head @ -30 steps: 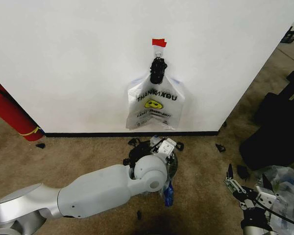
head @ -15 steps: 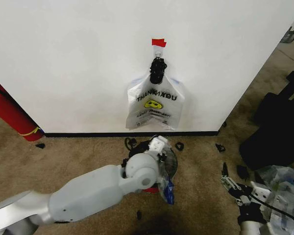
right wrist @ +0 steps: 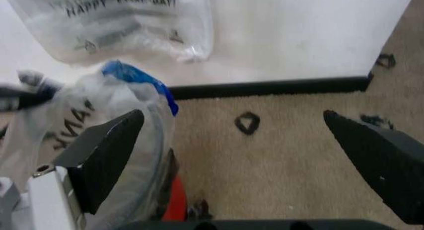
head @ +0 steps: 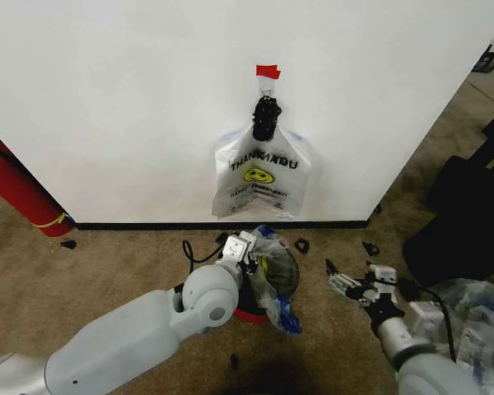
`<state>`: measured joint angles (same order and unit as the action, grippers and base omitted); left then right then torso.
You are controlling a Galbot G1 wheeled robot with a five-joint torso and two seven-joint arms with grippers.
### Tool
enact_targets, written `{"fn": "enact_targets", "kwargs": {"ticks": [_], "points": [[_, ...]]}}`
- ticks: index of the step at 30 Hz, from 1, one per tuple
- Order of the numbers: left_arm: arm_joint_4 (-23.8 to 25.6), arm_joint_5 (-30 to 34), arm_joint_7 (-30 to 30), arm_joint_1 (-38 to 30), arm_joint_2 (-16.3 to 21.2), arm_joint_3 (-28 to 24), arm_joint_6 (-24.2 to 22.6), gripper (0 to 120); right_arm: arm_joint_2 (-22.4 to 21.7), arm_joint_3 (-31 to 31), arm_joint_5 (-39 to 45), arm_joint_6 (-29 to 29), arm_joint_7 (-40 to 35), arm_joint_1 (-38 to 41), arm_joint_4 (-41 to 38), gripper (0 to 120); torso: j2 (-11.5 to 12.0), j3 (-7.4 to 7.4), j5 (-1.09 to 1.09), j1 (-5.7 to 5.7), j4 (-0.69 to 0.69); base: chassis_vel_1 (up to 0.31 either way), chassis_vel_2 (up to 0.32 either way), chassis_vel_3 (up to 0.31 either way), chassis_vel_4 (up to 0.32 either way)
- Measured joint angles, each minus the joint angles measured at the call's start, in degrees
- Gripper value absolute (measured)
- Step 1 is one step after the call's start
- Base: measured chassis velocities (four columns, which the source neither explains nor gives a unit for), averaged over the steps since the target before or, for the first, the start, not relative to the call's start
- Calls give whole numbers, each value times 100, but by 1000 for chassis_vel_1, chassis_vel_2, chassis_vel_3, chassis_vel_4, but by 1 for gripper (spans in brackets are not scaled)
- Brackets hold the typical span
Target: Pick up the garbage bag from the wall and place it over the trash bin.
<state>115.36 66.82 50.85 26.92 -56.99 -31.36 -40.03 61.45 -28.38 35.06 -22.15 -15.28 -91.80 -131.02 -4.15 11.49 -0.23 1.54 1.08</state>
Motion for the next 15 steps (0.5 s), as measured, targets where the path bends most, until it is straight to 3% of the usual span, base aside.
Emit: {"fn": "enact_targets", "kwargs": {"ticks": [2, 7, 15], "points": [[-18, 1, -20, -49, -23, -49, 16, 0, -36, 62, 73, -146, -13, 157, 102, 100, 0, 0, 0, 0, 0, 0, 0, 0, 0], [-67, -1, -33, -72, -39, -14, 36, 0, -224, 650, 791, -875, -585, 1208, 574, 100, 1, 1, 2, 1, -14, 0, 0, 0, 0], [-5, 28, -46, -32, 113, 169, 42, 0, -224, 1281, 1983, -1563, -1266, 2324, 856, 100, 0, 1, 1, 1, -9, 0, 0, 0, 0]]}}
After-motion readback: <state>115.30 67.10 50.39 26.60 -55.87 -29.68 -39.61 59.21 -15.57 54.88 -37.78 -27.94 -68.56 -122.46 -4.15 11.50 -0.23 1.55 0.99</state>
